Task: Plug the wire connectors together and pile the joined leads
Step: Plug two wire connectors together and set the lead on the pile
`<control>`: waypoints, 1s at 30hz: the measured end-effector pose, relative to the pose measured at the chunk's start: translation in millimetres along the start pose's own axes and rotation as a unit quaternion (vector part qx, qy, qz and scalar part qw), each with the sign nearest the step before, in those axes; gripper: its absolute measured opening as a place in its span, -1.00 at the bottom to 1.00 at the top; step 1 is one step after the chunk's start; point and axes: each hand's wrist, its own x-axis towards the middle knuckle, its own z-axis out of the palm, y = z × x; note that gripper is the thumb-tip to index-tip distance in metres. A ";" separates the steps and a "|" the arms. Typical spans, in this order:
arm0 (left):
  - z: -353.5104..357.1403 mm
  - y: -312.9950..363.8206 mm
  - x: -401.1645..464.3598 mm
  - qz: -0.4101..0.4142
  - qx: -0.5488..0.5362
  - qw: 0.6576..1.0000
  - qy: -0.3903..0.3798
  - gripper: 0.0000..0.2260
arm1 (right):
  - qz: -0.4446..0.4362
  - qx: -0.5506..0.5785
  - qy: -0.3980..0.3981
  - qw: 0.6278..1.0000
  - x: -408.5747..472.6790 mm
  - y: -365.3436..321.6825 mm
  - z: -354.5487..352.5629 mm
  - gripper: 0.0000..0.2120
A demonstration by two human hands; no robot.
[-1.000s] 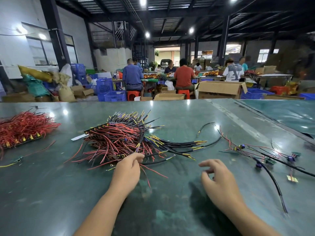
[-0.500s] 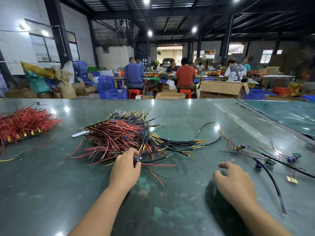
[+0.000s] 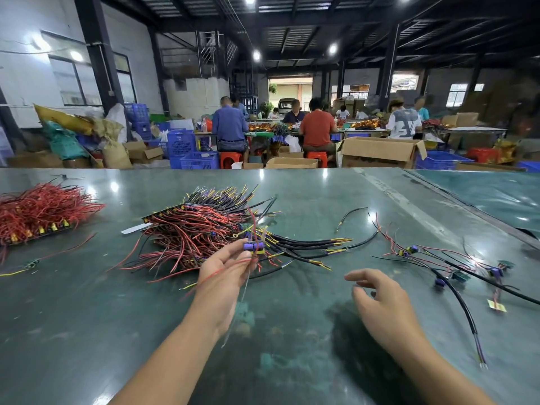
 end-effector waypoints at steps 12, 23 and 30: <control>26.2 -8.8 -43.2 -0.155 0.032 0.964 -0.214 -0.85 | -0.038 0.304 -0.195 0.932 -19.6 -29.4 15.1 -0.73; 25.8 -13.4 -41.9 -0.152 0.062 0.967 -0.196 -0.83 | -0.046 0.345 -0.194 0.917 -15.5 -24.1 16.6 -0.76; 21.3 -11.1 -40.7 -0.103 0.135 0.960 -0.223 -0.79 | -0.028 0.340 -0.201 0.918 -15.3 -23.4 14.6 -0.72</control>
